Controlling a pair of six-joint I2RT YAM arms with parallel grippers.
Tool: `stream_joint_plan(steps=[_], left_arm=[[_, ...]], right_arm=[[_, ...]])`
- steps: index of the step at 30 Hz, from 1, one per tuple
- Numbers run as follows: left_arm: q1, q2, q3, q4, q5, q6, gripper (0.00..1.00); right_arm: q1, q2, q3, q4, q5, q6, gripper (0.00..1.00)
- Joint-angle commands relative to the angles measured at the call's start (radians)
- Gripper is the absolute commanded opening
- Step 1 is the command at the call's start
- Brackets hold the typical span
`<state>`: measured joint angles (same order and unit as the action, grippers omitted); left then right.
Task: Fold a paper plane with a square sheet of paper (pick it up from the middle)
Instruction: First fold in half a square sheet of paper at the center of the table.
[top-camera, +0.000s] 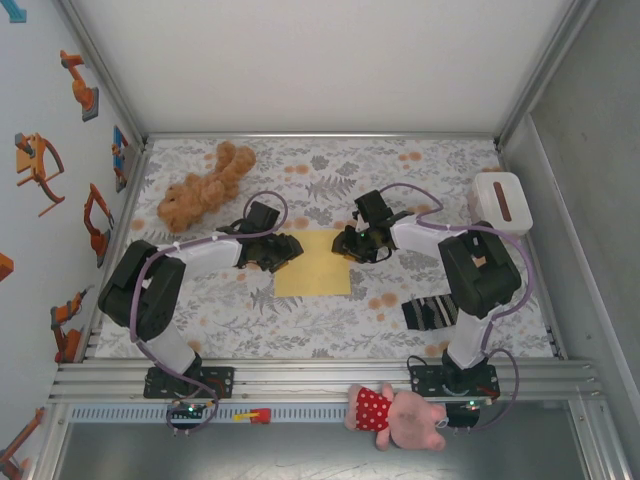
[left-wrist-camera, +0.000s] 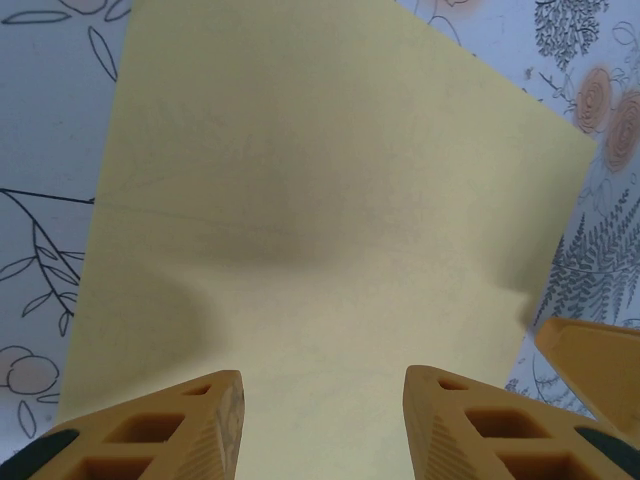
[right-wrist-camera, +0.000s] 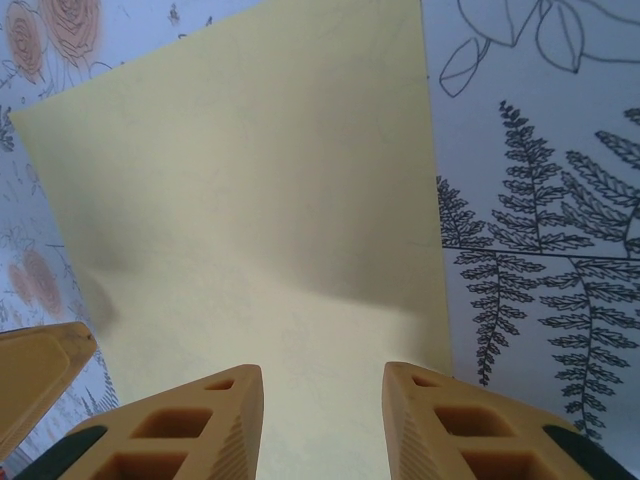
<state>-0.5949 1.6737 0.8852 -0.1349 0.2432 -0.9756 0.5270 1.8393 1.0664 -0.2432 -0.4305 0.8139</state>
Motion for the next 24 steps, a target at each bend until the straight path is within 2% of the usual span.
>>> stream_joint_plan(steps=[1, 7, 11, 16, 24], left_arm=[[-0.001, 0.018, -0.035, 0.032, -0.018, -0.028, 0.46], [-0.001, 0.032, -0.089, 0.122, -0.012, -0.059, 0.50], [-0.002, 0.032, -0.117, 0.171, -0.003, -0.075, 0.59], [-0.002, 0.022, -0.136, 0.185, 0.000, -0.076, 0.76], [-0.007, -0.008, -0.140, 0.202, 0.024, -0.034, 0.85]], right_arm=[[0.003, 0.027, -0.017, -0.016, -0.016, -0.016, 0.36], [0.001, 0.051, -0.022, -0.005, -0.020, -0.018, 0.35], [0.004, 0.062, -0.020, 0.005, -0.022, -0.017, 0.35], [0.007, 0.083, -0.010, 0.016, -0.027, -0.015, 0.33], [0.028, 0.128, 0.023, 0.068, -0.058, 0.008, 0.31]])
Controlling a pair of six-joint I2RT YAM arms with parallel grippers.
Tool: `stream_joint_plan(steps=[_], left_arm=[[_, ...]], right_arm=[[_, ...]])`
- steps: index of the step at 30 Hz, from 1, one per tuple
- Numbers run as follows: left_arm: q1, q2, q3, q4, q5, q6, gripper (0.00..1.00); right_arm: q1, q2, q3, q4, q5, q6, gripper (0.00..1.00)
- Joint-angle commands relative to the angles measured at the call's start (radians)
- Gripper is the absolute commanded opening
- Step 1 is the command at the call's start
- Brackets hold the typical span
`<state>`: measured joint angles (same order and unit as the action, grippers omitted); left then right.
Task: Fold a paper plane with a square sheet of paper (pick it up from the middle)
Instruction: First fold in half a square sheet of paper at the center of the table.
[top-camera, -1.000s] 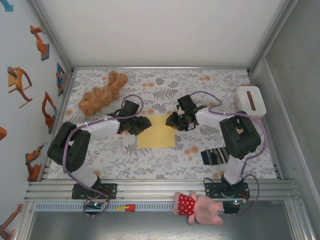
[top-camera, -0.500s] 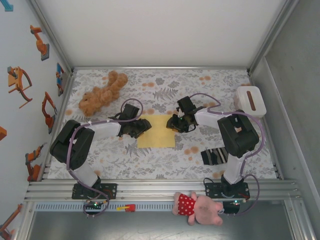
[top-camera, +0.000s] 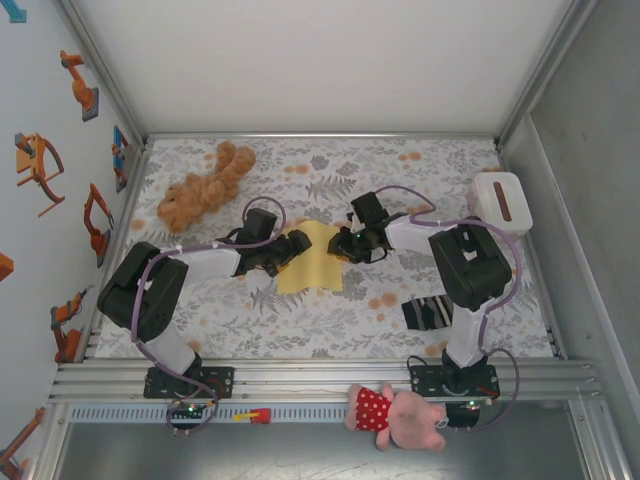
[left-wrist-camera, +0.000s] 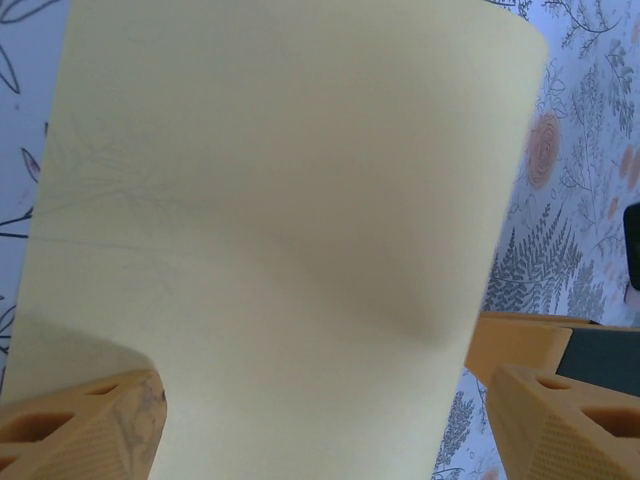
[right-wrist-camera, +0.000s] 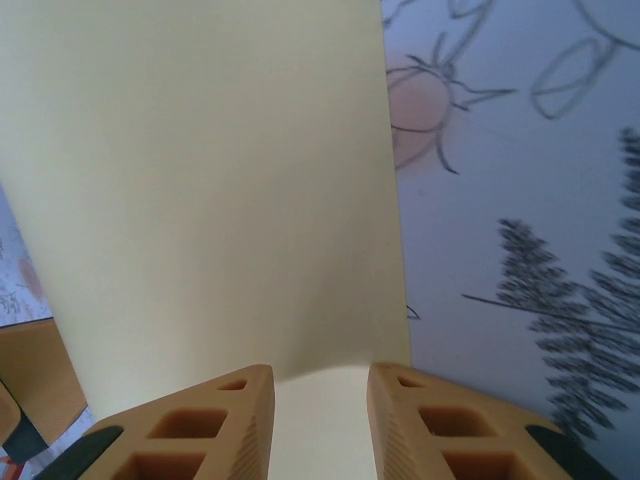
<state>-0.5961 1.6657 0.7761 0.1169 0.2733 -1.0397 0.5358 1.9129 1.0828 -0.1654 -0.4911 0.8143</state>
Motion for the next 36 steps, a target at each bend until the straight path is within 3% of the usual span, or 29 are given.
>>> stream_joint_plan(steps=[1, 11, 20, 27, 32, 36], left_arm=[[-0.007, 0.000, -0.029, -0.050, -0.004, 0.035, 0.85], [-0.033, 0.016, 0.056, -0.184, -0.046, 0.109, 0.82], [-0.034, 0.033, 0.091, -0.198, -0.047, 0.141, 0.75], [-0.033, 0.037, 0.117, -0.227, -0.067, 0.184, 0.59], [-0.032, 0.005, 0.132, -0.244, -0.076, 0.240, 0.40], [-0.023, -0.058, 0.147, -0.249, -0.040, 0.280, 0.33]], right_arm=[[0.022, 0.062, 0.011, 0.002, -0.004, 0.014, 0.30], [0.053, 0.090, 0.033, 0.048, -0.047, 0.045, 0.28], [0.053, 0.084, 0.014, 0.076, -0.052, 0.062, 0.26], [0.050, 0.039, 0.003, 0.088, -0.026, 0.065, 0.26], [0.020, -0.080, -0.040, 0.140, 0.018, 0.063, 0.27], [-0.038, -0.176, -0.101, 0.239, 0.004, 0.063, 0.31]])
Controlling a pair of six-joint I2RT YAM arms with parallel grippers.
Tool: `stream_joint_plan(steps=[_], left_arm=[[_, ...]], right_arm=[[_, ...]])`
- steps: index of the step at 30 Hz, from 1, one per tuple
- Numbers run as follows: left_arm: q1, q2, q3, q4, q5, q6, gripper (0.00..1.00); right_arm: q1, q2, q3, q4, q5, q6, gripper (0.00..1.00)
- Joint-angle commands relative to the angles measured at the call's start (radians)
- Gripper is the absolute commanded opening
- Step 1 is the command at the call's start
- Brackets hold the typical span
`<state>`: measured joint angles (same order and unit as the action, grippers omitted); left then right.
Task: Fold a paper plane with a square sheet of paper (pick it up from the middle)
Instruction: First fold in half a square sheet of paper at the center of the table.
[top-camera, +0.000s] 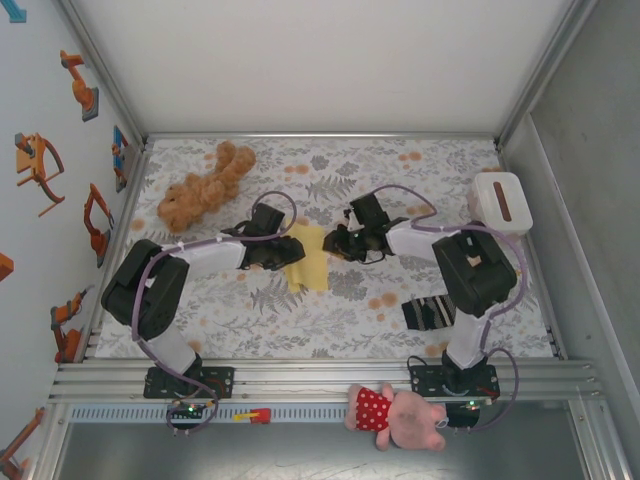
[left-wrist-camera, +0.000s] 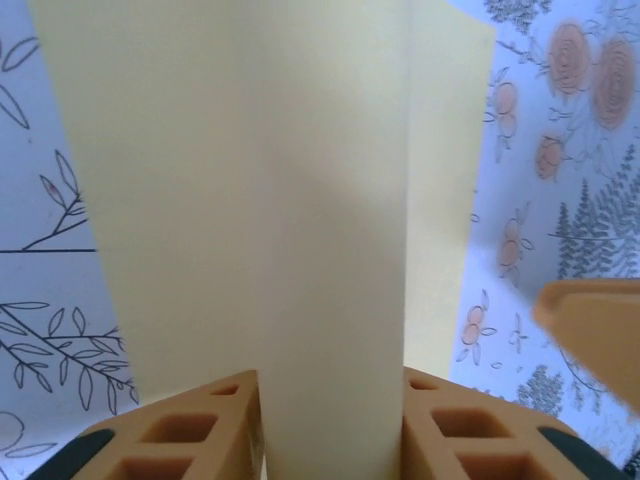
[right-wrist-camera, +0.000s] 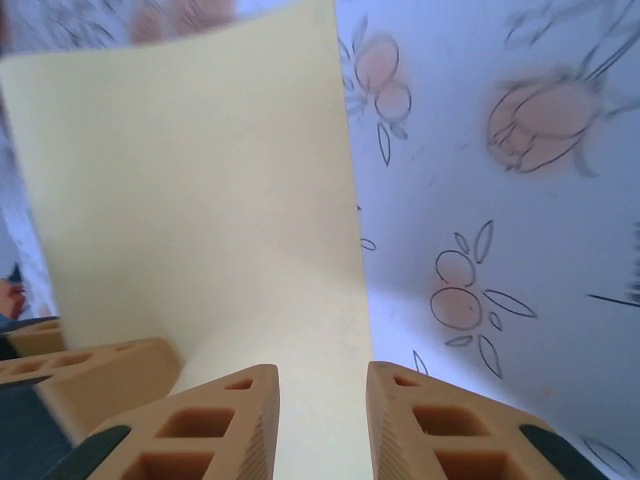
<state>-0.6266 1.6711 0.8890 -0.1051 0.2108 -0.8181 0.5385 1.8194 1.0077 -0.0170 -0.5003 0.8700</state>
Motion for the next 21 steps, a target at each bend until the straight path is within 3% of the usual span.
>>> stream_joint_plan(steps=[1, 10, 14, 21], left_arm=[[0.013, -0.084, 0.039, -0.024, 0.039, 0.066, 0.32], [0.110, -0.232, 0.054, 0.094, 0.300, 0.003, 0.32], [0.153, -0.264, 0.062, 0.201, 0.413, -0.072, 0.32], [0.170, -0.259, 0.097, 0.343, 0.522, -0.184, 0.32]], right_arm=[[-0.057, -0.105, -0.041, 0.122, -0.003, 0.007, 0.31], [-0.146, -0.201, -0.063, 0.331, -0.233, 0.007, 0.52], [-0.146, -0.216, -0.077, 0.468, -0.309, 0.078, 0.68], [-0.145, -0.183, -0.079, 0.640, -0.379, 0.200, 0.80]])
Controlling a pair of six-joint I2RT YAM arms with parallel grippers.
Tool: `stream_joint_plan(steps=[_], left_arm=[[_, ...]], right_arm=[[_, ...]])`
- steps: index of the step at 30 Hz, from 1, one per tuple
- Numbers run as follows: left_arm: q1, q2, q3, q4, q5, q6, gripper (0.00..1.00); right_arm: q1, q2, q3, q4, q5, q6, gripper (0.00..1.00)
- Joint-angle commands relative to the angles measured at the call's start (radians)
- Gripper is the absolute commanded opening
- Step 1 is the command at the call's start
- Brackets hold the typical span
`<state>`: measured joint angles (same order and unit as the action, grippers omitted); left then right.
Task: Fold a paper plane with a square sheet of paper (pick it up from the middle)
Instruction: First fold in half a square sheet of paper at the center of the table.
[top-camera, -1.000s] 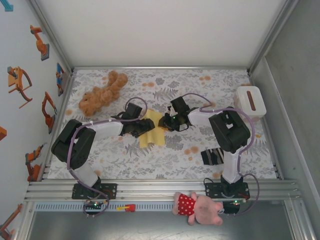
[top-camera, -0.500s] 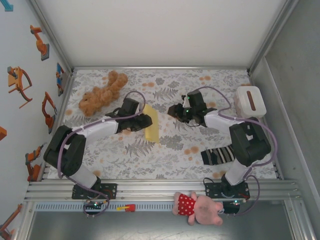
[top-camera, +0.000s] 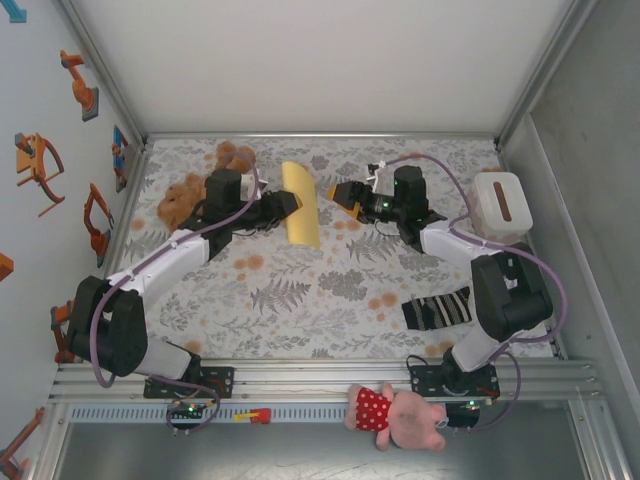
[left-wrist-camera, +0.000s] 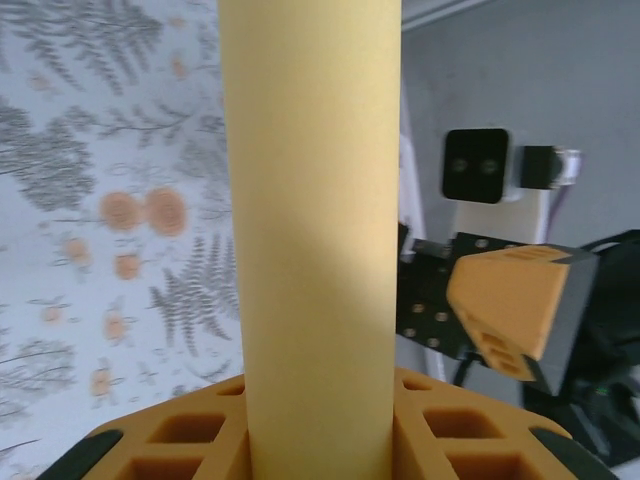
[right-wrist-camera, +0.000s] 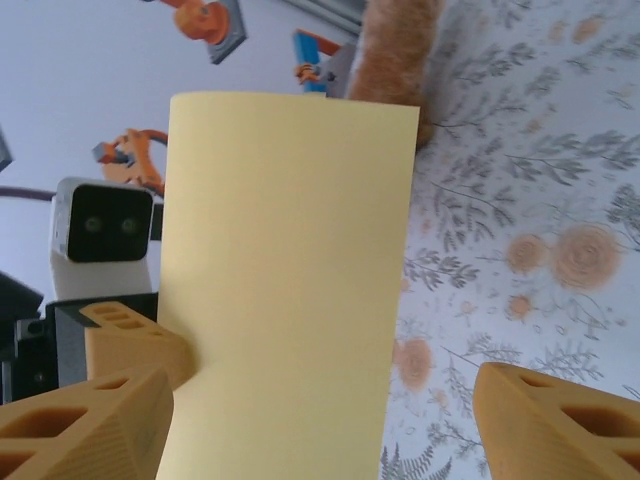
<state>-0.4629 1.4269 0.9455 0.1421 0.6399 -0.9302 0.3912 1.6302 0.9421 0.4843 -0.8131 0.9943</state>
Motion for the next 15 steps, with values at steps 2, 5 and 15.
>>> stream_joint_plan(steps=[2, 5, 15], left_arm=[[0.010, -0.004, 0.047, 0.131, 0.113, -0.104, 0.32], [0.011, 0.024, 0.047, 0.195, 0.141, -0.155, 0.32], [0.018, 0.091, 0.059, 0.173, 0.156, -0.165, 0.32]], right_arm=[[0.003, 0.026, 0.000, 0.176, -0.094, 0.107, 0.79], [0.005, 0.051, 0.016, 0.186, -0.116, 0.119, 0.79], [0.020, 0.045, 0.033, 0.211, -0.173, 0.141, 0.72]])
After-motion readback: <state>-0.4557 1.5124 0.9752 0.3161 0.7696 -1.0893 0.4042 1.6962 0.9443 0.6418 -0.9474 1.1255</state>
